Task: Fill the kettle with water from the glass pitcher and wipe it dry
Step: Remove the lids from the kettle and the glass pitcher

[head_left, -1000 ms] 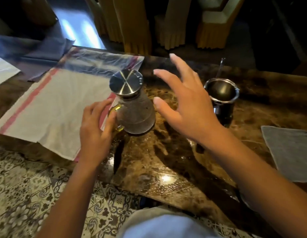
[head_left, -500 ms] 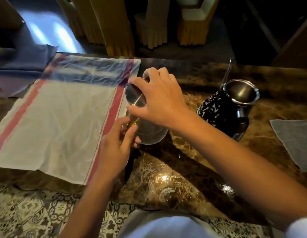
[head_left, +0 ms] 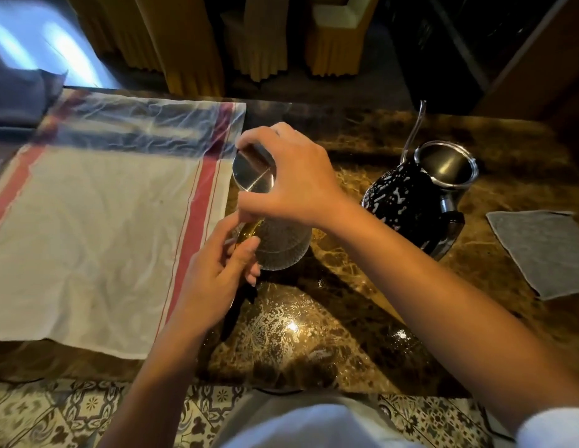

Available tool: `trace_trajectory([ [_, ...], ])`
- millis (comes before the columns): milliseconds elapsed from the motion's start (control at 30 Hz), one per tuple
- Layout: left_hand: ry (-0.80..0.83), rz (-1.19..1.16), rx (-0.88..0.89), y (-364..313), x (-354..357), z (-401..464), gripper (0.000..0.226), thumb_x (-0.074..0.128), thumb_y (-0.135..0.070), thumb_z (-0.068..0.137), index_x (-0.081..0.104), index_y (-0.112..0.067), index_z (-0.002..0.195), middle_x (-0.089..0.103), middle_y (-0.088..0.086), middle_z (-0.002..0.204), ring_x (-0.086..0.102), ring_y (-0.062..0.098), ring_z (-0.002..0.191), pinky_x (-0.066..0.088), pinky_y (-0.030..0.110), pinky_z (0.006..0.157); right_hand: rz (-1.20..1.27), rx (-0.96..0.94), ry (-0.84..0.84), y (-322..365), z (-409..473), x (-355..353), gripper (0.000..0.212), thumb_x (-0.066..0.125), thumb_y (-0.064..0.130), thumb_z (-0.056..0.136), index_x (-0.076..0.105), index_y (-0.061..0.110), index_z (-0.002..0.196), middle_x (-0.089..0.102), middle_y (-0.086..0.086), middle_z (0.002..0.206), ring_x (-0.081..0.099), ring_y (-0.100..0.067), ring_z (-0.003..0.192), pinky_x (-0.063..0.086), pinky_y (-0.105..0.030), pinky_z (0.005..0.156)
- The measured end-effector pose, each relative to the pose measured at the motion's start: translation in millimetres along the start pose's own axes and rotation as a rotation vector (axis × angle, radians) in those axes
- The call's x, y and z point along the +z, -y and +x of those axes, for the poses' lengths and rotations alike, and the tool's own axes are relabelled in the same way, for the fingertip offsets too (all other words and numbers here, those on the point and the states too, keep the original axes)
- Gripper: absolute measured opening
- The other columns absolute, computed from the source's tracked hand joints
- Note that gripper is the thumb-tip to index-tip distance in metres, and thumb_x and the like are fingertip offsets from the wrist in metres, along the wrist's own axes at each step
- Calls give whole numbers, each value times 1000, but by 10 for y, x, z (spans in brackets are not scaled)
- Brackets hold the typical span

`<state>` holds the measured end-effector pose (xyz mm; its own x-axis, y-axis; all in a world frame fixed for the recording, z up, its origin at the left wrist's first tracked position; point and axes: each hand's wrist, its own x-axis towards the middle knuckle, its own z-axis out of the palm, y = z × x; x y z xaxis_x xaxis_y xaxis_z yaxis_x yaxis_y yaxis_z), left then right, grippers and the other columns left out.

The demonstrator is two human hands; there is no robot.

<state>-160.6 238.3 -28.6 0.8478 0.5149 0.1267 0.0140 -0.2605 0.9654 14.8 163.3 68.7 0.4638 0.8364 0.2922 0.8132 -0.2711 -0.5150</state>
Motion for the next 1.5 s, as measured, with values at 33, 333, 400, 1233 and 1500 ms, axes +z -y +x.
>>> trace_trajectory([
  [33,3,-3,-2,-2,-5,2,46,54,-54,99,48,-43,143,69,5,79,72,21,71,62,32,70,69,8,-36,-4,-20,-6,65,81,50,74,62,26,131,60,1,120,56,-13,103,50,-27,84],
  [333,11,-13,8,5,-13,18,43,55,-54,101,52,-37,140,67,5,76,71,24,69,63,41,69,759,191,-87,-105,-85,-152,52,75,16,87,60,11,136,63,2,119,64,-11,107,53,-23,89],
  [400,4,-2,9,-3,-6,15,42,54,-53,101,52,-38,140,68,6,76,71,23,68,63,42,69,883,273,-130,-137,-88,-208,50,72,22,86,62,14,135,68,1,115,69,-10,103,56,-24,86],
  [1233,-216,65,106,27,344,-59,44,30,-50,110,46,-25,143,58,3,68,56,23,56,47,44,51,146,755,-25,-672,-2705,-552,77,76,77,65,54,58,136,57,31,136,56,3,121,51,-32,98],
  [1500,-252,66,144,30,379,-43,36,29,-48,111,45,-32,139,58,3,69,53,24,54,42,38,49,-153,717,0,-724,-3038,-282,79,68,77,70,56,45,141,49,17,154,44,-14,139,38,-35,102],
])
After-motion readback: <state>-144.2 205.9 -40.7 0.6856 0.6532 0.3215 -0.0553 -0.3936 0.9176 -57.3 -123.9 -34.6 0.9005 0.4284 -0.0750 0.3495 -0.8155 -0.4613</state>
